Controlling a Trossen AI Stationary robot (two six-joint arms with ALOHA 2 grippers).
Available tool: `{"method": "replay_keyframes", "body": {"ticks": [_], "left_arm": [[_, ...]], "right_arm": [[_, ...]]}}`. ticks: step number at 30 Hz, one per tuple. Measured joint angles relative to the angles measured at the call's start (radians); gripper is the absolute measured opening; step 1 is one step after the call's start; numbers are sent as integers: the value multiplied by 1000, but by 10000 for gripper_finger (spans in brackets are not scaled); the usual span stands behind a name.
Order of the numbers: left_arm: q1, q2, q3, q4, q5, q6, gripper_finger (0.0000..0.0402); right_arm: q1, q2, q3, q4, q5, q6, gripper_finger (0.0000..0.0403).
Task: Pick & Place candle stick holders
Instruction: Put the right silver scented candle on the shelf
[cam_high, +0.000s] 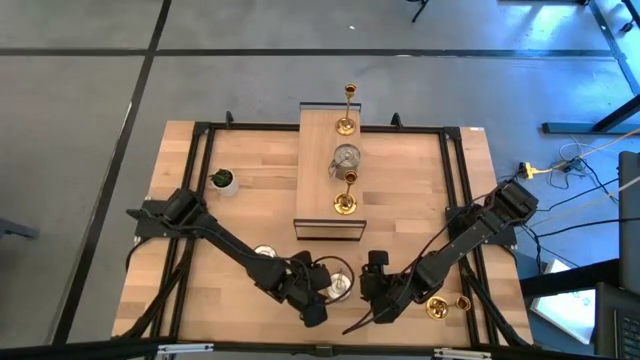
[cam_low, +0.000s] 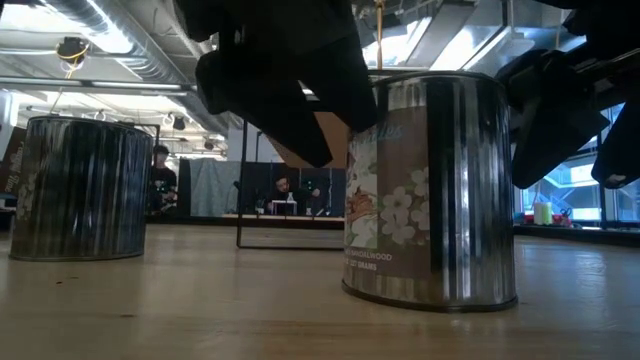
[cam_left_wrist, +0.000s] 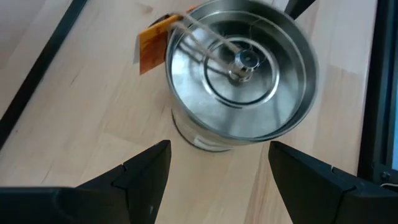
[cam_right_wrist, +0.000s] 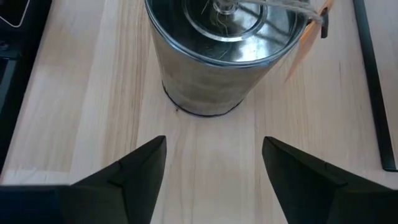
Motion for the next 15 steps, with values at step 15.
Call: {"method": "replay_keyframes", "body": {"ticks": [15], "left_arm": [[2,0,0,51,54,24,291]], "right_arm": [[0,0,0,1,0,0,268]]}}
